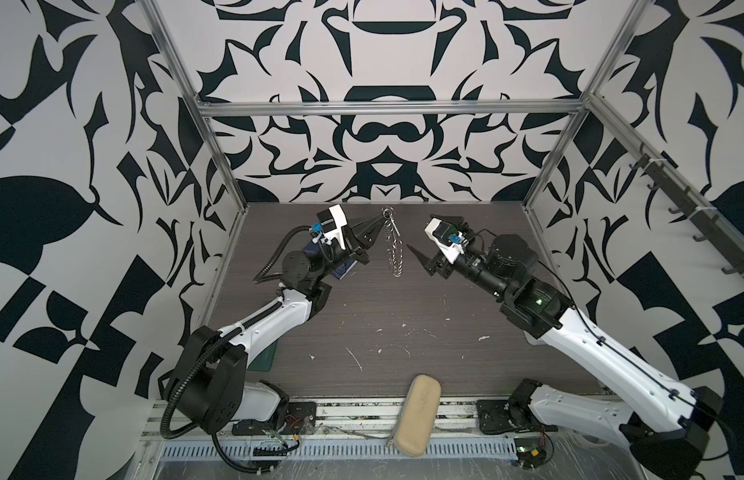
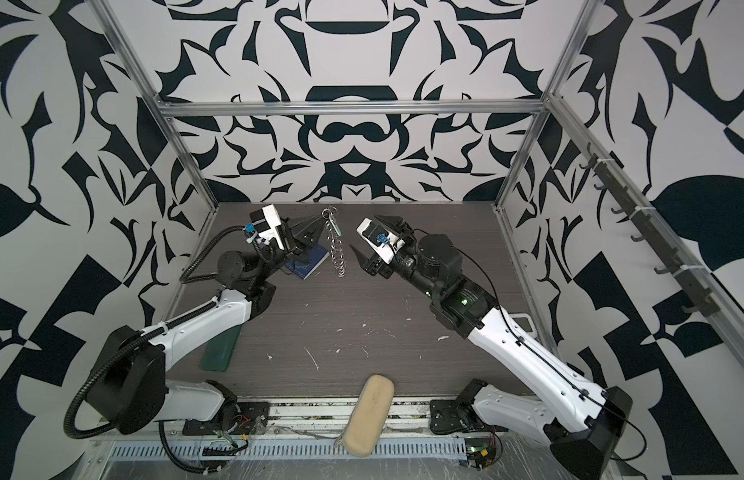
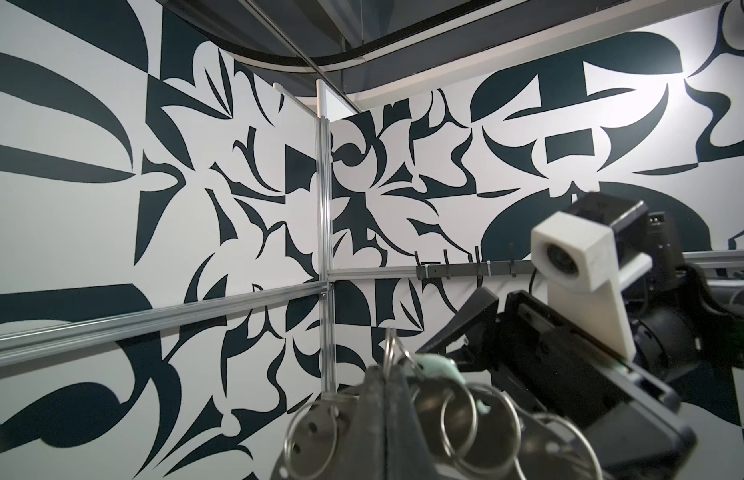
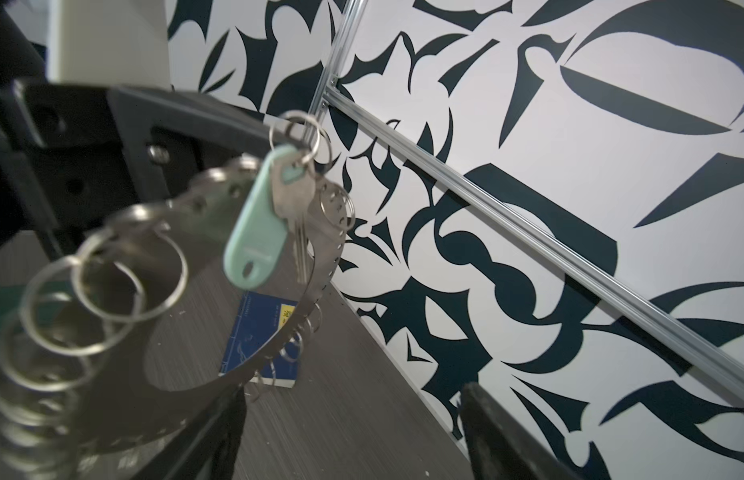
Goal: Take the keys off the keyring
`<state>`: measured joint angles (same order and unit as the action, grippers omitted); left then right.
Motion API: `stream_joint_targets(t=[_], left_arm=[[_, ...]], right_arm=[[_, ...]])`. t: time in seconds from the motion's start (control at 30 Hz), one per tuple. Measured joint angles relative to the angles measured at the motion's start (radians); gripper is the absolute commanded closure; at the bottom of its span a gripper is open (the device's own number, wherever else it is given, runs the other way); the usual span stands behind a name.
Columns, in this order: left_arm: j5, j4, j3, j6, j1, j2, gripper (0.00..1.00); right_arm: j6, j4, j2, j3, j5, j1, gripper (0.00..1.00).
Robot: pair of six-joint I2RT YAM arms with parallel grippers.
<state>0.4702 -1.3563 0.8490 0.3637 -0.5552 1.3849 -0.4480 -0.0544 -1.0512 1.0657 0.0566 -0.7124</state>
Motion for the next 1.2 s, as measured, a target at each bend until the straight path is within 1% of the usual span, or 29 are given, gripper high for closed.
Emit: stream_joint_targets(t=[0.23,0.47,0.87,1.2], left_arm=[[-0.021,-0.015,0.035,0.003,-0.017,0.014,1.0],[-0.042,-0.014,0.052,-0.005,-0.033,0.036,1.0],[-0.055,-0.015,0.069,-0.029,-0.061,0.045,1.0],[-0.067,-0.015,0.069,-0.05,-0.075,0.045,1.0]], right_arm=[[-0.014,-0.149,-0.018,-0.047,-0.089,-0.04,0.02],[-0.06,-0.259,-0.047,-0.059,-0.162,-0.101,0.01],[-0.152,-0.314,-0.07,-0.053,-0.287,-0.146,0.0],[-0.193,-0.342,-0.075,-0.015,-0.324,-0.147,0.0]])
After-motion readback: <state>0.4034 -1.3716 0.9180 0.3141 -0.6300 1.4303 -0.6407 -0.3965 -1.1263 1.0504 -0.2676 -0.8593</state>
